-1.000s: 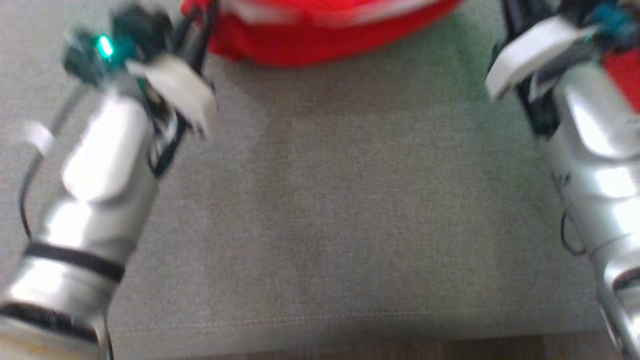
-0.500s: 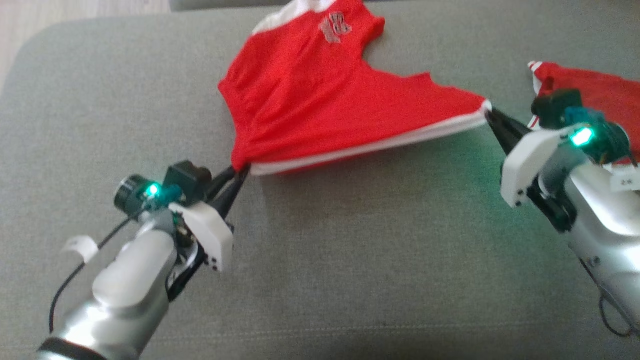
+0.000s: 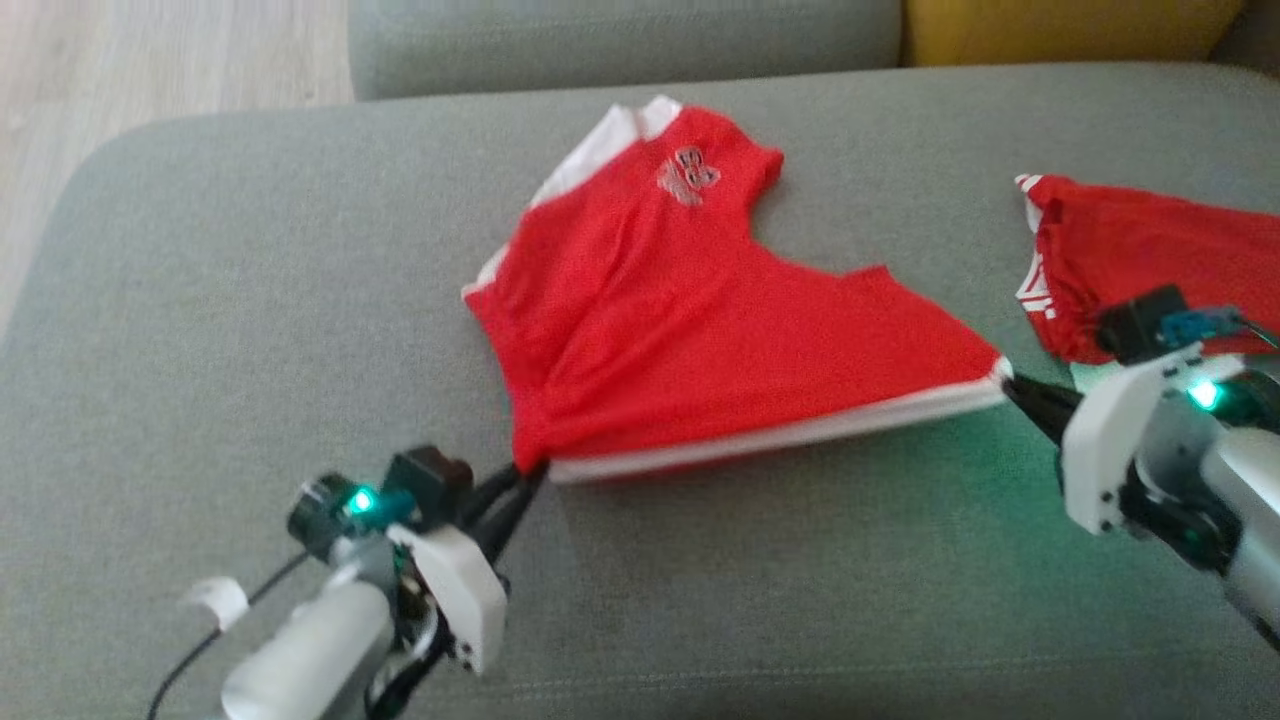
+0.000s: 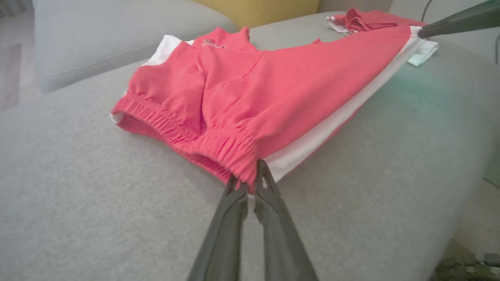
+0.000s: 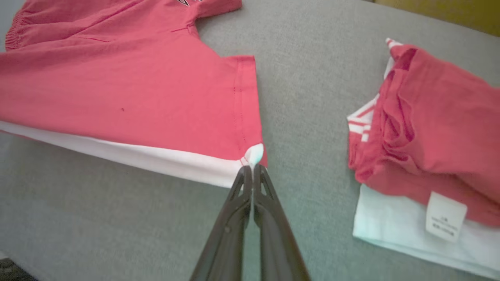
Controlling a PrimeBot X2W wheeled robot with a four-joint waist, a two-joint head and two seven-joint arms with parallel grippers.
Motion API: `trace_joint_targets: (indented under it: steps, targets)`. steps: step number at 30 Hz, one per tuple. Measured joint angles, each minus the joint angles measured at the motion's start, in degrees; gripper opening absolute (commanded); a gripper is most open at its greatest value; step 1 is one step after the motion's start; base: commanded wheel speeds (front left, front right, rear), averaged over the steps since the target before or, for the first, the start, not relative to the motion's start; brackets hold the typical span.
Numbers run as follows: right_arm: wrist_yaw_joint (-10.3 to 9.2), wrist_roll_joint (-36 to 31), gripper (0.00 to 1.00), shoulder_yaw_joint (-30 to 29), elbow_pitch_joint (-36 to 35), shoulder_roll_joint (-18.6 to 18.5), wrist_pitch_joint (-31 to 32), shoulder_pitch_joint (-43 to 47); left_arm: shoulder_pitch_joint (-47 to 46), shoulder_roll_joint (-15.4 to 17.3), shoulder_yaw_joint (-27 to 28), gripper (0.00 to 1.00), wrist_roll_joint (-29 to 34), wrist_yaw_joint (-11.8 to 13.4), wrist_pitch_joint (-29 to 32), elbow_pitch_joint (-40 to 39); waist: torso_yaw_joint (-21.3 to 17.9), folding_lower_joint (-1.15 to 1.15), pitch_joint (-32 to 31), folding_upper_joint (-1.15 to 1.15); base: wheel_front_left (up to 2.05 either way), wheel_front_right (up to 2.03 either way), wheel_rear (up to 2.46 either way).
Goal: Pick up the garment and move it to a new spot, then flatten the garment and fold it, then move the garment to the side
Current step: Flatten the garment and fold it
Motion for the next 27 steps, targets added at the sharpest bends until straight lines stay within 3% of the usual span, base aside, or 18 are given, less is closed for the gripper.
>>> trace_joint_targets:
  steps: [5, 16, 21, 27]
  targets:
    - [0.00, 4.1, 0.00, 1.3, -4.0, -4.7, 4.3, 3.0, 4.5, 1.0, -1.4, 0.00, -1.6, 0.0, 2.6, -5.2, -0.9, 0.00, -2.2, 0.00, 0.00, 0.00, 0.00]
    - [0.00, 9.7, 0.00, -0.7, -16.1, -14.3, 13.0, 7.3, 11.4, 4.6, -3.5, 0.00, -3.7, 2.8, 9.3, -19.5, -1.9, 0.00, -2.2, 0.00, 0.00, 0.00, 0.00]
    - [0.00, 9.5, 0.00, -5.2, -18.6, -14.2, 13.0, 6.5, 10.8, 5.5, -2.0, 0.00, -3.8, 4.8, 9.5, -22.9, -0.9, 0.00, -0.7, 0.00, 0.00, 0.00, 0.00]
    - [0.00, 11.7, 0.00, -11.7, -18.5, -11.4, 13.3, 3.2, 7.1, 5.0, -0.8, 0.00, -3.9, 5.2, 9.6, -23.9, 2.9, 0.00, 0.6, 0.00, 0.00, 0.00, 0.00]
